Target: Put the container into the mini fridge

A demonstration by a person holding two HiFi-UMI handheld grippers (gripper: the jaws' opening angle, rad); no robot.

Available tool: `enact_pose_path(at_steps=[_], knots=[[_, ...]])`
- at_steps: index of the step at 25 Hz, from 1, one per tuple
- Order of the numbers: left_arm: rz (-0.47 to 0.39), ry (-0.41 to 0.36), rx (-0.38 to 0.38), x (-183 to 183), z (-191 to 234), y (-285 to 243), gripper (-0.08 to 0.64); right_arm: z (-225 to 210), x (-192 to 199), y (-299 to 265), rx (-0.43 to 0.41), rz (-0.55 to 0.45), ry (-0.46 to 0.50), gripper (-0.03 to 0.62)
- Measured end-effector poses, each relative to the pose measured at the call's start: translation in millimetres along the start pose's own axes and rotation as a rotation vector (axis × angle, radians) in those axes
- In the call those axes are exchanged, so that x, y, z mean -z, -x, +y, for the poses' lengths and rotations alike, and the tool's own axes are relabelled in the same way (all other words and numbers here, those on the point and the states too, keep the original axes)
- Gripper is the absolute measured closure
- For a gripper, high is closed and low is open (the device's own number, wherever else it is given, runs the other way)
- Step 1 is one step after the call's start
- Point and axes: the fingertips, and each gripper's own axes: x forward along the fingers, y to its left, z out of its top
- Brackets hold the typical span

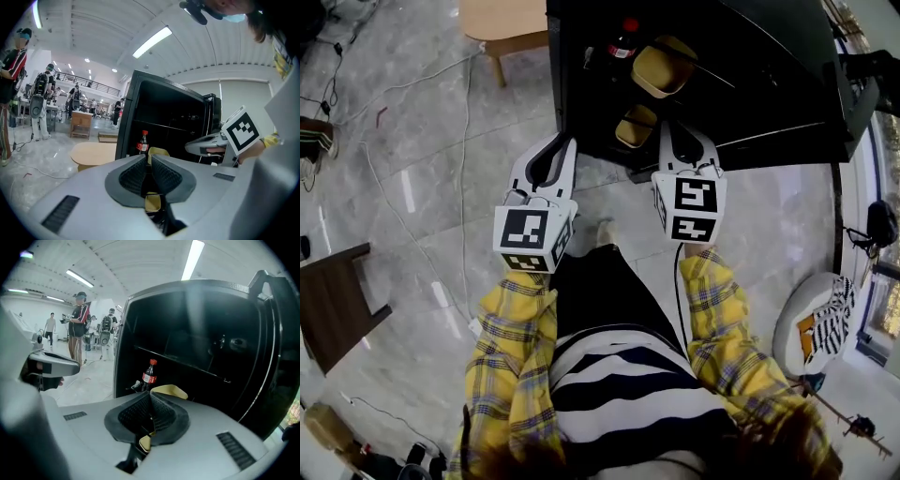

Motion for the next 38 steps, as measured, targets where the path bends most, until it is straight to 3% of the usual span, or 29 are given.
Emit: enact_pose_path(at_steps=[5,17,26,38], knots=[[-0.003,-0.004,0.009,-5.8,-6.8,8.5,0.511,-1.9,-3.3,22.4,0.002,-0.033,-0.028,0.566],[0.029,-0.032,0.026,-5.0,-7.5,28.7,0.512,3.4,18.7,64.2,0.001,-0.027,-0.256,0.566],[0.055,-0.058,0.06,0.0,-18.3,30.7,0.511,8.9,35.6,84.5,0.013,-0.011,-0.296,0.566],[0.067,-0.056,0.037,5.6,-15.1,42.9,0.511,15.0,49.2,94.3,-0.001,0.007,-0.301,0.566]])
